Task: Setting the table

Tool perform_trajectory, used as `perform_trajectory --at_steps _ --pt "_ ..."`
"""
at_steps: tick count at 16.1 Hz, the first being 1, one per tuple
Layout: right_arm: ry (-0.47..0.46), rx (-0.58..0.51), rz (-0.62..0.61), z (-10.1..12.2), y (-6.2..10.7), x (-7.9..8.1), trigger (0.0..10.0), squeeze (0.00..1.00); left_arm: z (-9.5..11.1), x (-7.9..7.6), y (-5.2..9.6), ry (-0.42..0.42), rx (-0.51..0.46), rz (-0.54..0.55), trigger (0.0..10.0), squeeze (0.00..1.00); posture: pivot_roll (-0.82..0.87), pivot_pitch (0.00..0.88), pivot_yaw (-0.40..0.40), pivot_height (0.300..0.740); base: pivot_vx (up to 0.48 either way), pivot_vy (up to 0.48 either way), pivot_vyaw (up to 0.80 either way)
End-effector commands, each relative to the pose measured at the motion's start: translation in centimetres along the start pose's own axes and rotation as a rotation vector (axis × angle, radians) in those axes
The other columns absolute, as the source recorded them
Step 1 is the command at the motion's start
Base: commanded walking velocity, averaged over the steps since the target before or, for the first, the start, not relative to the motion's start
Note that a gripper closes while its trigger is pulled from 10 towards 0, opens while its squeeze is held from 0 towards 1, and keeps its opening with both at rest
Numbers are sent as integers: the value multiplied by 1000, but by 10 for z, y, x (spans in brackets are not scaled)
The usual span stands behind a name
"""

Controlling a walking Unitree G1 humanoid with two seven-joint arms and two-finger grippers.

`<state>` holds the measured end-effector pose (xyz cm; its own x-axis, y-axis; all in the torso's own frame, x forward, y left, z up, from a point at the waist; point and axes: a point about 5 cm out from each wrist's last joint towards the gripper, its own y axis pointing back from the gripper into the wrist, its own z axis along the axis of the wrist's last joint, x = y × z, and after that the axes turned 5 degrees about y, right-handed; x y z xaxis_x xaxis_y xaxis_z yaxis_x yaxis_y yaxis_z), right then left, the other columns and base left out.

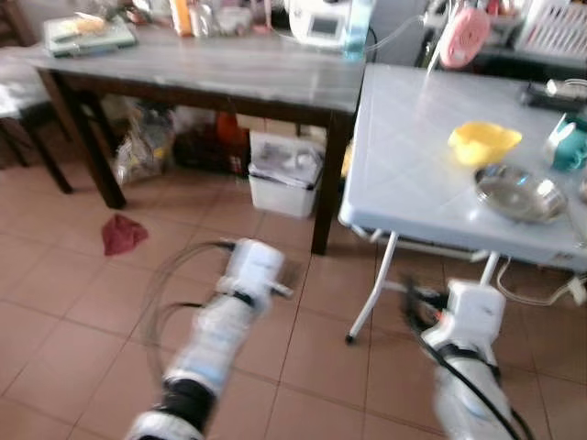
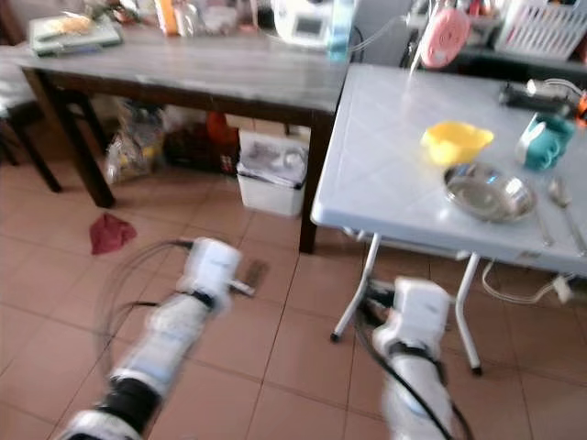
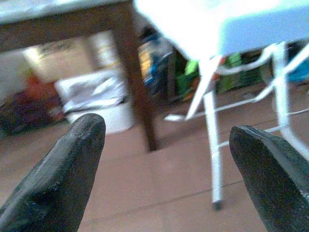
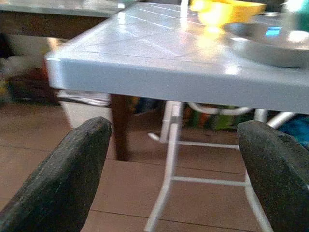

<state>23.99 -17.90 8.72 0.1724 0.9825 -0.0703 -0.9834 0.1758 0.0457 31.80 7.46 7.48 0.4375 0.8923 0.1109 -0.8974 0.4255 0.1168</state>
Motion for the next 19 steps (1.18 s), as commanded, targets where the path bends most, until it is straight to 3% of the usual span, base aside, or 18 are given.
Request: perform_trajectory --at_steps 1,4,19 --pt "-34 -3 -7 2 -1 5 10000 0 5 9 1 -17 -12 9 10000 0 67 91 -47 714 0 0 0" --pt "-18 -27 48 9 -1 17 10000 0 5 9 -3 -4 -3 17 10000 0 58 104 -61 714 0 -92 0" --pt "-11 -33 2 11 3 7 10000 0 4 3 -4 0 8 -8 10000 0 31 108 -45 714 0 -348 0"
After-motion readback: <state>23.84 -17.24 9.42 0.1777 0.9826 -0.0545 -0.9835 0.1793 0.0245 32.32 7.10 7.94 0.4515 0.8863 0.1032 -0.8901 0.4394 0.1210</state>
